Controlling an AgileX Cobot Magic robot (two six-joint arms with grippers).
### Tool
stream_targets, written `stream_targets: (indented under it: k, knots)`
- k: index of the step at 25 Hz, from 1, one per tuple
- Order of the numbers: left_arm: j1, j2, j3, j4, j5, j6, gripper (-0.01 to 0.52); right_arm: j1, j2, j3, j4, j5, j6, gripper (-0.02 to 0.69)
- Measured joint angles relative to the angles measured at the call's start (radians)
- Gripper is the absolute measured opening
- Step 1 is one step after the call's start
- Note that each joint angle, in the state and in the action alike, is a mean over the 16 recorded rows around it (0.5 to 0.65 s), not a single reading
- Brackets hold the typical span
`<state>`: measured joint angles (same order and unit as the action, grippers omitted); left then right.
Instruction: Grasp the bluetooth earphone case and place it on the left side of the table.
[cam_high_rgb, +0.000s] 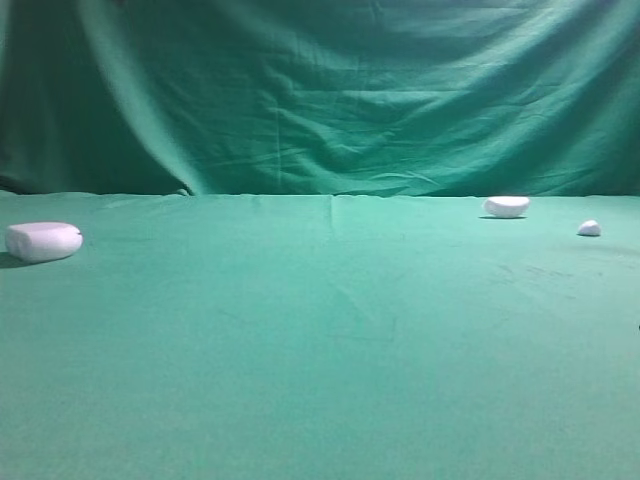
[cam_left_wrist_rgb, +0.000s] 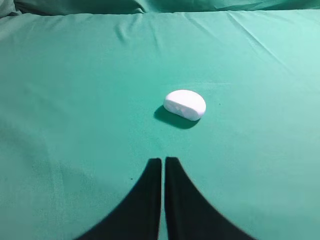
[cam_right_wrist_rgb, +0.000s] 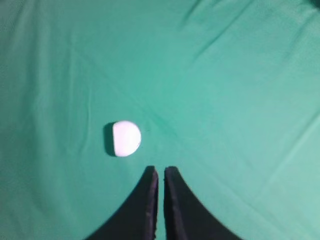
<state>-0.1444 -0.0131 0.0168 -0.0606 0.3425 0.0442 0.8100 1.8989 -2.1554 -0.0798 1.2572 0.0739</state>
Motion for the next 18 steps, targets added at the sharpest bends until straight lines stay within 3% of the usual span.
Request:
stream_targets:
  k: [10, 18]
  knots:
    - [0.0, 0.0, 0.0, 0.0, 0.0, 0.0, 0.0, -0.125, -0.394, 0.44, 0.006, -0.017, 0.046, 0.0]
    - [0.0, 0.0, 0.0, 0.0, 0.0, 0.0, 0.0, -0.162, -0.743, 0.885, -0.002, -0.154, 0.097, 0.0]
